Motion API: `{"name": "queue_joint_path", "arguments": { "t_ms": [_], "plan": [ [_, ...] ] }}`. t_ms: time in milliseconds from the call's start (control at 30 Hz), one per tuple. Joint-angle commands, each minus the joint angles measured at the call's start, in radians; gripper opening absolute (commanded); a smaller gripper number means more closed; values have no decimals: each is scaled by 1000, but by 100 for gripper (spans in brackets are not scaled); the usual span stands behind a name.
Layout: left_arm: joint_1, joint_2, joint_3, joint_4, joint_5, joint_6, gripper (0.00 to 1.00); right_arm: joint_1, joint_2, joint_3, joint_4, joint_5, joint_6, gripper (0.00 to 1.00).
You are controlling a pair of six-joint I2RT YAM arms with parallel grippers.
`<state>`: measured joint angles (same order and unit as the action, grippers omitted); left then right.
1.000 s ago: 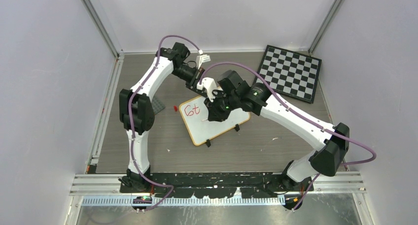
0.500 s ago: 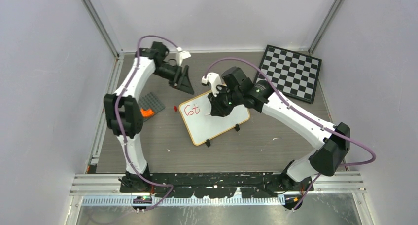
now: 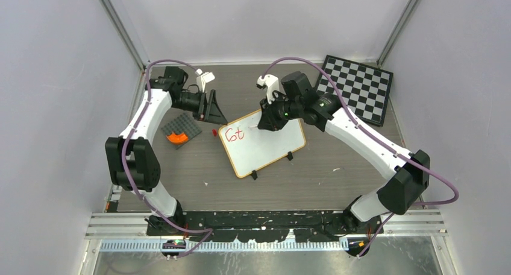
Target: Write a sentence on the whiteboard
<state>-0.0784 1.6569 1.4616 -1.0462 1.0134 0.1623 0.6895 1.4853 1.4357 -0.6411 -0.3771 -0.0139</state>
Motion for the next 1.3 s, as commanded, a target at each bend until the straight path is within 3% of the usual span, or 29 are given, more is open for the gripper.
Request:
{"name": "queue_joint_path", "arguments": {
  "t_ms": [0,467,667,967,1267],
  "plan": [
    [-4,22,21,76,56,-27,71,-1,-18,-29,122,-26,69,0],
    [-65,113,83,67,55,-22,67,45,50,-29,197,31,70,0],
    [-110,136,108,46,40,-7,58,69,37,-67,195,126,20,0],
    [-141,173,140,18,26,11,34,68,18,-95,215,165,-8,0],
    [-145,177,143,12,21,14,27,70,30,-59,216,138,3,0]
  ]
}}
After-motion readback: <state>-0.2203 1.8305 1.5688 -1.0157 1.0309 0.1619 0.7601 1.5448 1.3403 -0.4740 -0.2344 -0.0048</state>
